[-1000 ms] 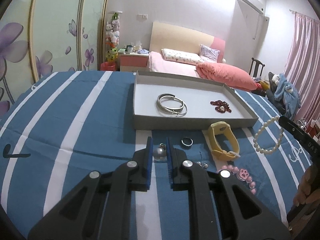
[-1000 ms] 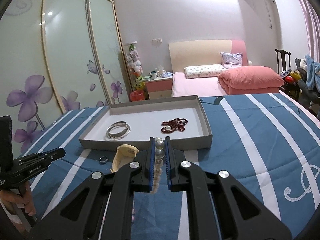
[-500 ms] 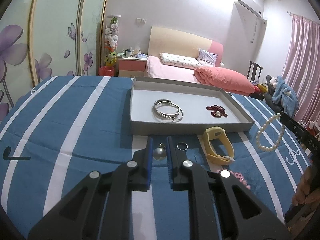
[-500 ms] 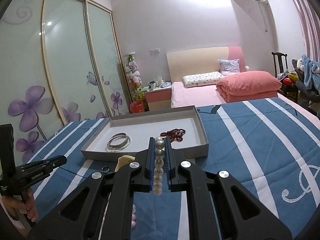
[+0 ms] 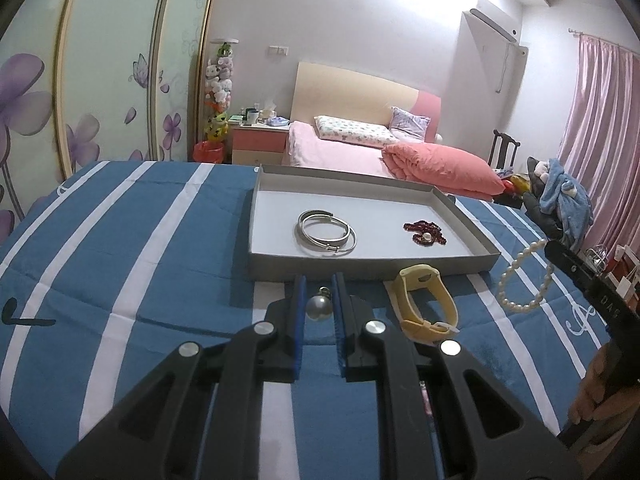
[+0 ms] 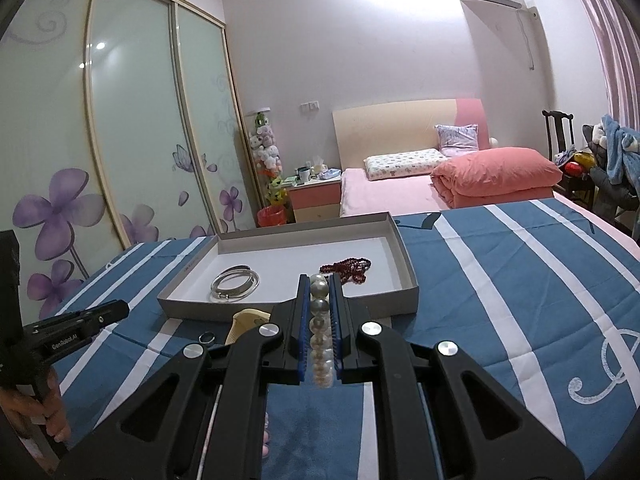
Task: Organize jewelry
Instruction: 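Lift the white pearl bracelet with the right tool while the left tool lifts the pearl earring, then carry both pieces over the gray tray and open both tools to release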
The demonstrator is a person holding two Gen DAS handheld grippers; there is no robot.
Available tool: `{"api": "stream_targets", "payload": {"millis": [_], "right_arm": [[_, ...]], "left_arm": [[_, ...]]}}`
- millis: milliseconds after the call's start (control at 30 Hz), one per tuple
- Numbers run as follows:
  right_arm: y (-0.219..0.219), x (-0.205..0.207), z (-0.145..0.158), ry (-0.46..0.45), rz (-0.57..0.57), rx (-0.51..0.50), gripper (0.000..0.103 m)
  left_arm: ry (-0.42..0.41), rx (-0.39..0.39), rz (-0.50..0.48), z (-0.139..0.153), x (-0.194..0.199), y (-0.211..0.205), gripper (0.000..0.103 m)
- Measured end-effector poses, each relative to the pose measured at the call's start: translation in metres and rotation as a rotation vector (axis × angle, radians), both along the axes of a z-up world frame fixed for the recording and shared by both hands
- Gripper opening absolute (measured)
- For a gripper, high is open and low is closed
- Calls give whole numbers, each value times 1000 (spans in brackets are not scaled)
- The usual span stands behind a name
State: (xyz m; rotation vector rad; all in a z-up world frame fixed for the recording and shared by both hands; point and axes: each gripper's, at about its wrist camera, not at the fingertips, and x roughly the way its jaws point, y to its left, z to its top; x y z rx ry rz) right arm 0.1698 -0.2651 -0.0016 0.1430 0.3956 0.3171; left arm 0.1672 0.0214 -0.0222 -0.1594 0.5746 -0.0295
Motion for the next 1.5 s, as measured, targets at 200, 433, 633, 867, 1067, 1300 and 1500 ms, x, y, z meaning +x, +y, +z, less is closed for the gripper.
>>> {"api": "stream_targets", "payload": {"millis": [200, 433, 633, 867, 1067, 1300, 1500], "right_arm": [[3, 3, -5, 15, -2, 0, 10], [3, 4, 2, -17, -1, -4, 10], [3, 11, 13, -54, -3, -4, 10], [12, 22, 23, -79, 6, 0, 10], [22, 36, 31, -100, 11, -3, 10], [33, 55, 36, -111, 12, -9, 10], [38, 70, 36, -106, 14, -15, 10]], "left_arm": [[-12, -3, -4, 1, 1, -2, 14], [-31, 0, -9, 7, 5, -5, 14], [-58, 8, -10, 15, 12, -9, 14], [-86, 30, -4, 24, 27, -12, 14], [-117, 45, 8, 34, 44, -12, 14], [-132, 59, 15, 37, 68, -14, 14], [-133, 63, 12, 36, 88, -19, 14]]}}
